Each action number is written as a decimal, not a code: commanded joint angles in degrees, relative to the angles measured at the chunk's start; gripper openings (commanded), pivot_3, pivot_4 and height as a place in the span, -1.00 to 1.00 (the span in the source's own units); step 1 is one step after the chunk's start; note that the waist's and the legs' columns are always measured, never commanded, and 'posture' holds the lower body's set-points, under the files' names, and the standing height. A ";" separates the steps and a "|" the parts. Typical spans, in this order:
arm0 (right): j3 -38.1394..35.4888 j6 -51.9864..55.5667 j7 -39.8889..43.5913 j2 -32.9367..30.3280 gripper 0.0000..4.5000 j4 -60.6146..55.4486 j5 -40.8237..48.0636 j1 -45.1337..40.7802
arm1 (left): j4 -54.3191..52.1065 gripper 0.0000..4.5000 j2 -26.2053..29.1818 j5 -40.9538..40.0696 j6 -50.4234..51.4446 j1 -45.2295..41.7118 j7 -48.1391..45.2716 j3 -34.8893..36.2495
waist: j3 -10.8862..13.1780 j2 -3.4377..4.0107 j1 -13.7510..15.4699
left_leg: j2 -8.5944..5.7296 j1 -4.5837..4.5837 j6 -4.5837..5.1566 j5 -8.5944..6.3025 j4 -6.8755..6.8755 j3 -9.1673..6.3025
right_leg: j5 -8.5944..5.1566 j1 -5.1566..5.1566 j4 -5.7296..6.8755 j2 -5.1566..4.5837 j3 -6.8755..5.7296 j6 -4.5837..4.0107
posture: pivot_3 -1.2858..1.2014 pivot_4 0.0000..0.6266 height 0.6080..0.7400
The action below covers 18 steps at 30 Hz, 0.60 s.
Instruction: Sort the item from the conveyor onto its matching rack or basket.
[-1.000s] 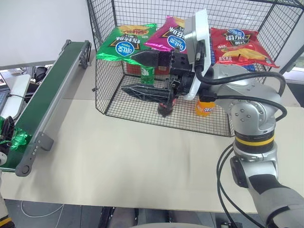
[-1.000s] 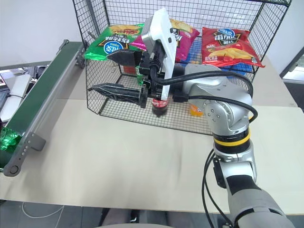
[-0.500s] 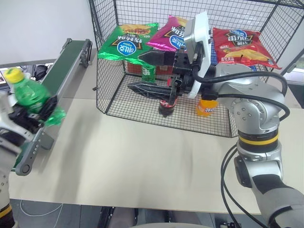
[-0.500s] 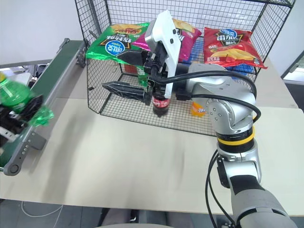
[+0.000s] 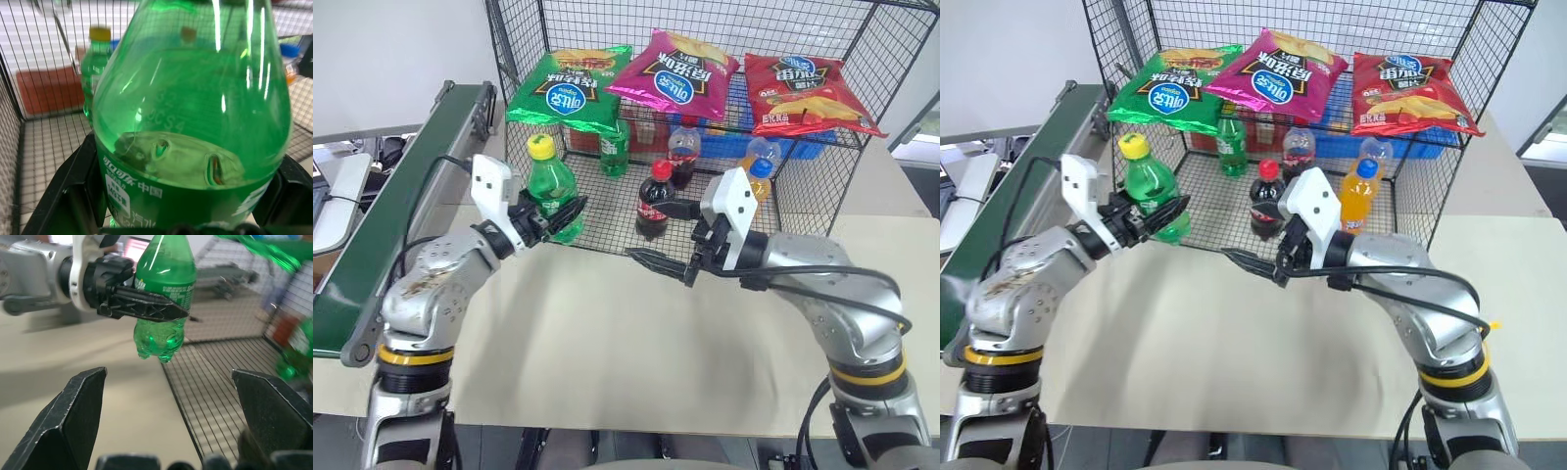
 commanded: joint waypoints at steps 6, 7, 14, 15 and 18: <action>2.04 0.24 -9.41 6.96 1.00 -1.16 -5.14 -0.92 | 16.67 0.36 -8.31 12.34 -17.36 -7.83 0.17 -3.16 | 0.00 0.00 0.52 | -0.04 -0.11 0.00 0.00 0.07 -0.04 | 0.00 -0.02 -0.01 0.01 -0.01 0.00 | 0.03 -0.52 1.00; 2.01 0.38 -10.07 7.67 1.00 -1.00 -5.44 -1.05 | 18.00 0.36 -8.94 13.17 -18.60 -8.41 0.13 -3.18 | 0.00 0.00 0.62 | -0.05 -0.12 0.00 0.00 0.08 -0.04 | 0.00 -0.02 -0.01 0.00 -0.01 0.00 | 0.03 -0.52 1.00; 4.03 -0.79 -10.92 10.03 1.00 0.91 -8.28 -1.33 | 35.23 0.36 -15.40 16.77 -27.60 -16.55 1.31 -2.05 | -0.01 -0.01 1.77 | -0.10 -0.19 0.01 0.00 0.14 -0.05 | 0.01 -0.02 -0.02 0.00 -0.04 0.01 | 0.03 -0.52 1.00; 4.08 -0.89 -10.76 9.97 1.00 1.15 -8.60 -1.27 | 37.37 0.36 -15.94 17.09 -28.63 -17.37 1.43 -1.74 | -0.01 -0.01 1.79 | -0.13 -0.19 0.01 0.00 0.14 -0.05 | 0.01 -0.01 -0.02 -0.01 -0.03 0.01 | 0.03 -0.52 1.00; 3.99 -1.28 -10.17 9.58 1.00 1.88 -9.43 -1.06 | 43.13 0.36 -17.06 18.17 -32.11 -19.25 1.76 -1.23 | -0.01 -0.01 1.61 | -0.13 -0.22 0.02 -0.01 0.14 -0.05 | 0.01 -0.02 -0.02 0.00 -0.03 0.01 | 0.03 -0.52 1.00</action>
